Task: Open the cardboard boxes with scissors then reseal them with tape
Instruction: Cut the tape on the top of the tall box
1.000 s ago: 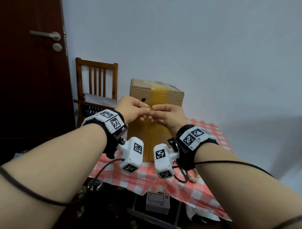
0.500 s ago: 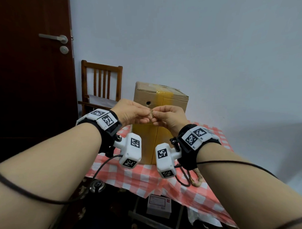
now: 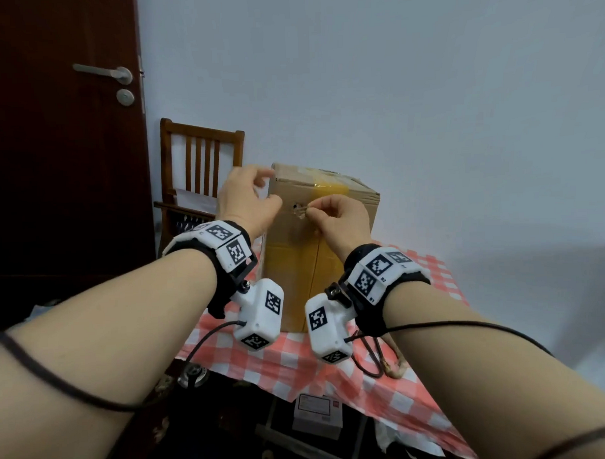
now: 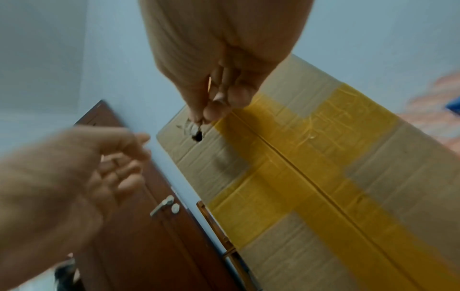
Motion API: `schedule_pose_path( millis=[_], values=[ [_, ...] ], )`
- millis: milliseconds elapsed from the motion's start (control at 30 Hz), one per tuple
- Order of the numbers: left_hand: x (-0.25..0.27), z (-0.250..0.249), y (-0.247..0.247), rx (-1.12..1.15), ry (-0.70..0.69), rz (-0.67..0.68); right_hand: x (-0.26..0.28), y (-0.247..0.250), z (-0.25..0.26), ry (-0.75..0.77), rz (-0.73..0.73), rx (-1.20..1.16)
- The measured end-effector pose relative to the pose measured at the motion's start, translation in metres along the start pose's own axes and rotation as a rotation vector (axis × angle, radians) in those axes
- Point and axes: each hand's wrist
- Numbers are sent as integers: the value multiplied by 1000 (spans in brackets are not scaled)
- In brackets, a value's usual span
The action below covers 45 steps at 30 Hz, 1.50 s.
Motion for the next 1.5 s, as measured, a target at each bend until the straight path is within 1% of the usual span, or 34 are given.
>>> schedule_pose_path(
  millis=[33, 67, 133, 200, 233, 333, 467, 600, 767, 867, 933, 967, 1000, 1067, 1133, 1200, 1267, 1333, 1400, 1433, 1500],
  values=[
    [-4, 0, 0, -45, -59, 16, -1, -1, 2, 41, 29, 99],
    [-8, -1, -1, -82, -101, 61, -2, -1, 3, 78, 61, 212],
    [-13, -3, -3, -164, -136, 187, -3, -3, 6, 152, 96, 423],
    [-16, -2, -6, -275, -152, 287, -3, -4, 7, 201, 86, 542],
    [-17, -1, -7, -314, -169, 308, -4, -5, 6, 213, 76, 564],
    [-17, 4, -10, -303, -228, 297, -6, -8, 2, 269, 49, 595],
    [-20, 5, -12, -224, -246, 242, -8, -13, -2, 368, 20, 634],
    [-21, 5, -12, -181, -246, 233, -8, -17, -5, 392, -25, 612],
    [-20, 4, -14, -175, -232, 195, -9, -19, -7, 397, -33, 620],
    [-21, 1, -13, -185, -217, 183, -7, -13, -6, 393, -139, 555],
    [-22, 0, -13, -191, -212, 189, -8, -6, -5, 358, -161, 528],
    [-23, 0, -13, -198, -208, 190, -9, -3, -6, 332, -142, 530],
    [-23, -1, -14, -206, -203, 187, -11, 0, -6, 291, -107, 530],
    [-23, -3, -15, -214, -184, 182, -14, 5, -8, 160, -34, 481],
    [-24, -4, -15, -212, -168, 187, -13, 8, -12, 75, -20, 368],
    [-24, -5, -16, -217, -159, 191, -12, 10, -14, 73, -75, 284],
    [-25, -5, -18, -205, -136, 197, -11, 14, -17, 10, -164, 213],
    [-25, -7, -19, -191, -93, 209, -9, 19, -21, -147, -205, 85],
    [-25, -9, -19, -194, -61, 235, -4, 24, -30, -324, -203, -90],
    [-24, -10, -18, -200, -55, 244, -1, 23, -36, -402, -183, -150],
    [-23, -9, -17, -207, -39, 245, 5, 19, -46, -506, -105, -160]
  ],
)
Point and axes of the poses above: each hand's wrist, its own x-axis away from the middle knuckle, its own y-axis out of the back of the hand, z = x × y, and after that the axes turned 12 degrees about y, right-handed
